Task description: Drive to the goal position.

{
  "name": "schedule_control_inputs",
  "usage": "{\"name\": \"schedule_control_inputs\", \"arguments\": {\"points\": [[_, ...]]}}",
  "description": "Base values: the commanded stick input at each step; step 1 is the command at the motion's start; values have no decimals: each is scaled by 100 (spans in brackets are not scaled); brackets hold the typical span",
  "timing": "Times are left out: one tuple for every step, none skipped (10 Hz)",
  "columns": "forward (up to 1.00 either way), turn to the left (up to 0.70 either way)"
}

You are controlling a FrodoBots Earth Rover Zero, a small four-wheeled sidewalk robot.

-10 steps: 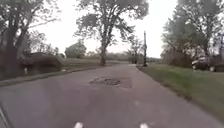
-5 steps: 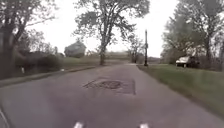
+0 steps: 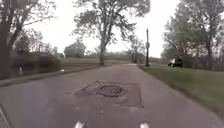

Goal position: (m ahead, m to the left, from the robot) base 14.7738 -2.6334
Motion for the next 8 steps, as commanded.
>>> {"name": "schedule_control_inputs", "arguments": {"points": [[100, -40], [100, -40], [100, -32], [100, -21], [100, -9], [100, 2], [100, 2], [100, 2]]}}
